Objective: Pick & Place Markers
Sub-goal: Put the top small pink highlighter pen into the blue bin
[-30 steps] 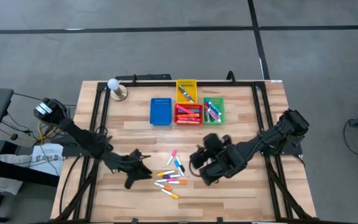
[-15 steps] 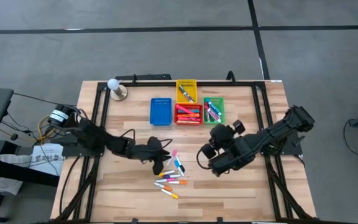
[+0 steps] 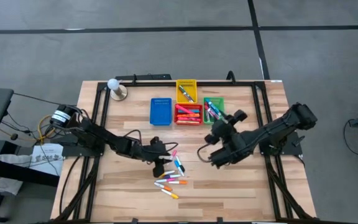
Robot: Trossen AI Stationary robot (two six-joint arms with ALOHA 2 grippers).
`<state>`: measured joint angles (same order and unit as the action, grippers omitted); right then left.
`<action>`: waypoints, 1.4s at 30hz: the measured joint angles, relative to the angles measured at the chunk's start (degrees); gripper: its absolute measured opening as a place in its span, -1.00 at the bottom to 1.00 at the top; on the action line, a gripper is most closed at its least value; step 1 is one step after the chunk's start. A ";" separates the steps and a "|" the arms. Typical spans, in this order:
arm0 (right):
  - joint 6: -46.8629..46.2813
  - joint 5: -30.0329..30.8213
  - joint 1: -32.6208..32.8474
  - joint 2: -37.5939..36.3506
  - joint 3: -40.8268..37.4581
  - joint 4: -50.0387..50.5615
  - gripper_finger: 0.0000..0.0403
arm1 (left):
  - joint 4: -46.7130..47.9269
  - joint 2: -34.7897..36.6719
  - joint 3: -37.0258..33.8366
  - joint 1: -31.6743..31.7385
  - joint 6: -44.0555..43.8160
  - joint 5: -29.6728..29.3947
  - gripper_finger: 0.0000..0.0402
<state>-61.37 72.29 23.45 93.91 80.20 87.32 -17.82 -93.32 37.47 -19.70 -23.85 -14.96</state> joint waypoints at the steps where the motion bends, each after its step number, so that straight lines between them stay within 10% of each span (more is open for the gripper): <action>1: -1.11 0.59 -0.63 -1.24 -2.63 -1.16 -0.37 | 0.88 -0.56 1.06 0.00 0.06 -0.82 -0.30; 12: 8.43 -8.06 -0.49 -13.49 -29.51 -40.86 -0.77 | 9.24 -6.12 6.05 -0.22 -9.41 -2.85 -0.13; 20: 39.85 -42.83 1.66 -17.18 -41.74 -82.31 -0.95 | 9.69 -5.28 5.96 0.29 -10.95 -3.06 -0.13; 42: 34.70 -45.35 1.69 -16.67 -42.20 -90.84 -0.85 | 11.42 -5.86 5.88 0.59 -11.39 -4.97 -0.13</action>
<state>-26.68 26.94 25.14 77.23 38.00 -3.51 -6.40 -99.18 43.35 -19.11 -35.24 -19.92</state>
